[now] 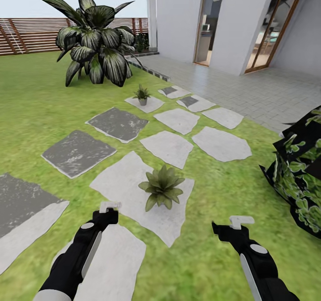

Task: Pick up the pesticide atomizer in the garden and spray insectifuge to fully cover both potted plants in the garden.

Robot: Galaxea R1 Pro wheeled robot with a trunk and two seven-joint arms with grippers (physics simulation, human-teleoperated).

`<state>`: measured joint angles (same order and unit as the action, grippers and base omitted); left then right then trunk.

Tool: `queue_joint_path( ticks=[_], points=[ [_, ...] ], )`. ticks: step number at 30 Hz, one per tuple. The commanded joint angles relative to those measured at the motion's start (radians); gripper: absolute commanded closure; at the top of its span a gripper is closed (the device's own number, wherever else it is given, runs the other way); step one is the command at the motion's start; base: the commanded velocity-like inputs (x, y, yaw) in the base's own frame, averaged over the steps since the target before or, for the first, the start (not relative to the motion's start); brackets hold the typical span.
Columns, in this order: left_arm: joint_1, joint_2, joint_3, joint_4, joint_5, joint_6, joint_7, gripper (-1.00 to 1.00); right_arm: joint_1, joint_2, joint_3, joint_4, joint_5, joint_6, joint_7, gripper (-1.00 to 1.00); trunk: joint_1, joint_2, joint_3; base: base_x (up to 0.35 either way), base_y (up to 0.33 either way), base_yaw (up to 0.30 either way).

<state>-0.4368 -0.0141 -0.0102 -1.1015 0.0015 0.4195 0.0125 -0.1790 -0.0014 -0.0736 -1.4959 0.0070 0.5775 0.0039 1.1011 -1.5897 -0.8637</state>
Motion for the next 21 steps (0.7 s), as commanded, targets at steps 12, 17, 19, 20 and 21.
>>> queue_joint_path(
  ticks=[12,17,19,20,21],
  points=[
    [0.0,0.0,-0.001,-0.001,0.0,0.005,0.001,1.0,0.0,0.0,0.0,-0.001,0.001,0.005,0.0,-1.0,0.001,0.0,-0.001,0.339,0.0,-0.001],
    [0.0,0.0,-0.001,-0.001,0.0,0.005,0.001,1.0,0.0,0.0,0.0,-0.001,0.001,0.005,0.001,-1.0,0.001,0.0,-0.001,0.128,0.0,0.0],
    [0.0,0.0,-0.001,-0.001,0.0,0.005,0.001,1.0,0.0,0.0,0.0,-0.001,0.001,0.005,0.0,-1.0,0.001,0.0,-0.001,0.017,0.0,0.0],
    [0.0,0.0,-0.001,-0.001,-0.001,0.005,0.001,1.0,0.0,0.0,0.0,-0.001,0.001,0.007,-0.001,-1.0,0.001,0.0,-0.001,0.002,0.0,0.0],
    [0.0,0.0,-0.001,-0.001,-0.002,0.005,0.001,1.0,0.0,0.0,0.0,-0.001,0.001,0.007,-0.001,-1.0,0.001,0.0,-0.001,0.001,0.0,0.0]
  ],
)
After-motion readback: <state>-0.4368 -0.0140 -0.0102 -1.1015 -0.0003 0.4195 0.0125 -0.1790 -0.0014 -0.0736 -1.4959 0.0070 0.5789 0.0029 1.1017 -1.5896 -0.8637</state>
